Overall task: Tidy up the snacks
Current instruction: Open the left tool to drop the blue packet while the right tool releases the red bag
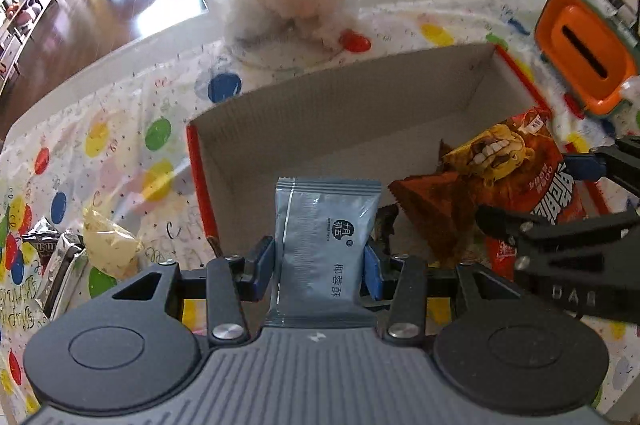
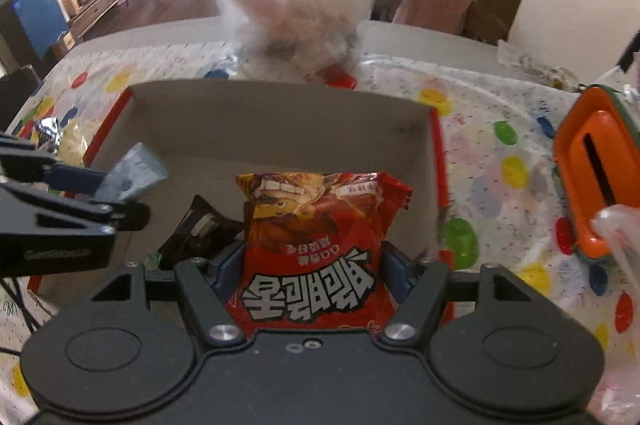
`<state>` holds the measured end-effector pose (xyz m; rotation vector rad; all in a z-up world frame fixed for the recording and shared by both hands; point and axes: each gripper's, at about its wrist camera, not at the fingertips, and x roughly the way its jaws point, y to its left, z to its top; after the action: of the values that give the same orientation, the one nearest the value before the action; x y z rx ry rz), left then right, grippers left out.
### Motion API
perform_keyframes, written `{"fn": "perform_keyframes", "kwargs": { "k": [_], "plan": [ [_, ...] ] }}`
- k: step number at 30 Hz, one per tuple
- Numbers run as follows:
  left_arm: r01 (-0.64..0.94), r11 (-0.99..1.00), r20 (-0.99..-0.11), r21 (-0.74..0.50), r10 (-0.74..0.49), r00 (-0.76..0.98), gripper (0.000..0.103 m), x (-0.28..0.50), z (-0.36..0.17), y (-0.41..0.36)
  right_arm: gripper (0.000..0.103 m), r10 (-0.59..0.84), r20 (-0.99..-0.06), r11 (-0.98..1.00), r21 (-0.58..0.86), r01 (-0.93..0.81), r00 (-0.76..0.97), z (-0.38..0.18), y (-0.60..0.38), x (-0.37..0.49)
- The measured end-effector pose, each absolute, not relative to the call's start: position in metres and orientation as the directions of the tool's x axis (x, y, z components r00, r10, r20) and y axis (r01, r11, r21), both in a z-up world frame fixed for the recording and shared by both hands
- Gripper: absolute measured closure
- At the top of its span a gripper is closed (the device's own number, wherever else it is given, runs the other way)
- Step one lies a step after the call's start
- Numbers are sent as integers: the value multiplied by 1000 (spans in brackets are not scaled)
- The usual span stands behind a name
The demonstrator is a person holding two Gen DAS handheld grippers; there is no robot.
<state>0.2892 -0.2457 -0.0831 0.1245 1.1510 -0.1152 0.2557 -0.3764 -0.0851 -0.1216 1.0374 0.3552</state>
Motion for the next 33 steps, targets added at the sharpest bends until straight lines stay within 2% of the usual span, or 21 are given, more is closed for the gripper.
{"fn": "perform_keyframes", "kwargs": {
  "k": [9, 18, 23, 27, 33],
  "plan": [
    [197, 976, -927, 90, 10, 375, 58, 296, -101, -257, 34, 222, -887, 921, 54, -387, 406, -110, -367, 259],
    [218, 973, -936, 80, -2, 352, 58, 295, -106, -256, 30, 233, -885, 921, 67, -383, 403, -112, -367, 256],
    [214, 975, -926, 55, -30, 377, 57, 288, -98, -251, 28, 250, -874, 927, 91, -365, 416, -104, -374, 251],
    [216, 976, -910, 35, -59, 411, 51, 280, -87, -246, 24, 267, -859, 933, 117, -341, 437, -93, -381, 245],
    [222, 975, -880, 9, -98, 466, 51, 264, -67, -235, 22, 299, -827, 938, 163, -306, 475, -72, -387, 232]
  ]
}}
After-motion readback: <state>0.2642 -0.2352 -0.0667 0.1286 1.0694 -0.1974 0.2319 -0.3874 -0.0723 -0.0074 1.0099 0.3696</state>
